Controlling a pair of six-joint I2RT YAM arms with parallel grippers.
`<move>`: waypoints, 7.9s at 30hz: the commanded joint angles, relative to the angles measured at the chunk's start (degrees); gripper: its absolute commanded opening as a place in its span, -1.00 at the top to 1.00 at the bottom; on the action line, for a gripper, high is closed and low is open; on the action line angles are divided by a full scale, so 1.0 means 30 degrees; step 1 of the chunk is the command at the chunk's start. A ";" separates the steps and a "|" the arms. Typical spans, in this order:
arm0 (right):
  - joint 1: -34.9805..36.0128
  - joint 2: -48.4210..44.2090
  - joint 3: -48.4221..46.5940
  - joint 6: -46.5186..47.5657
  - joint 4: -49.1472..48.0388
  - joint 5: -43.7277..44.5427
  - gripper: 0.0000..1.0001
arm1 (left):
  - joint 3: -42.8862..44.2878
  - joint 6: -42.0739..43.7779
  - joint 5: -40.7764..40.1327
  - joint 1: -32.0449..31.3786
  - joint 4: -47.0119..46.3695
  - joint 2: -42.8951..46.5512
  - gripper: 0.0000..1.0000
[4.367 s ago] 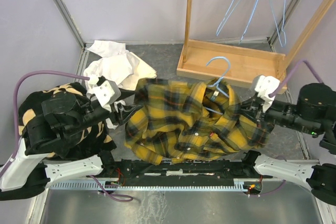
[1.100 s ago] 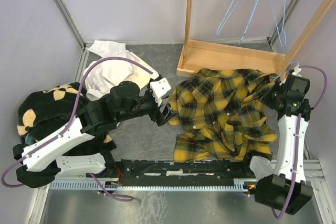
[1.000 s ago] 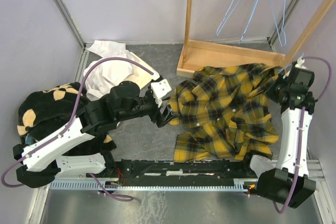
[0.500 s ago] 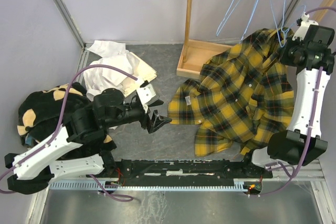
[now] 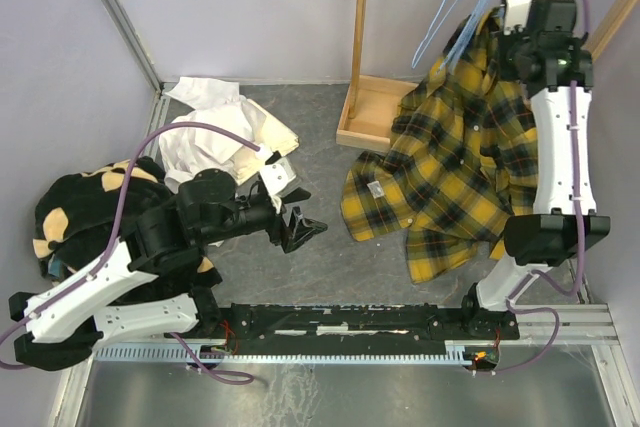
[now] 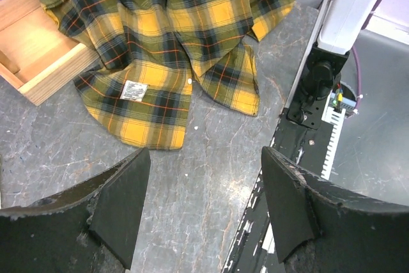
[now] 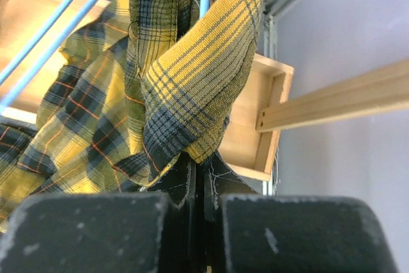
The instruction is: Place the shirt on the hanger
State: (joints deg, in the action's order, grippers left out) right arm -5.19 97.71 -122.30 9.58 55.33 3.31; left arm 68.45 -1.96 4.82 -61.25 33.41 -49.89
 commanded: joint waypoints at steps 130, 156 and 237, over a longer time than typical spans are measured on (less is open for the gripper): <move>-0.3396 -1.2600 0.8075 -0.5352 -0.4437 -0.2781 1.00 | -0.1982 -0.2094 -0.0466 -0.0094 -0.2322 -0.1623 -0.45; -0.3932 0.1866 -0.7478 -0.5901 -0.0484 -0.3987 1.00 | -0.1798 -0.2199 -0.1041 -0.0088 -0.1885 -0.1777 -0.43; 0.9770 -1.8584 1.9600 -1.0582 0.2434 0.3070 -0.98 | -0.2197 -0.7962 -0.3236 0.7519 -0.1412 -0.8952 -0.66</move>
State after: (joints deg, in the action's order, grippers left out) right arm 23.90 45.08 -62.76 -15.84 61.89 15.88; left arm 59.57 -23.20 -3.01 -39.81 27.92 -77.23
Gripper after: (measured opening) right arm 0.990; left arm 0.831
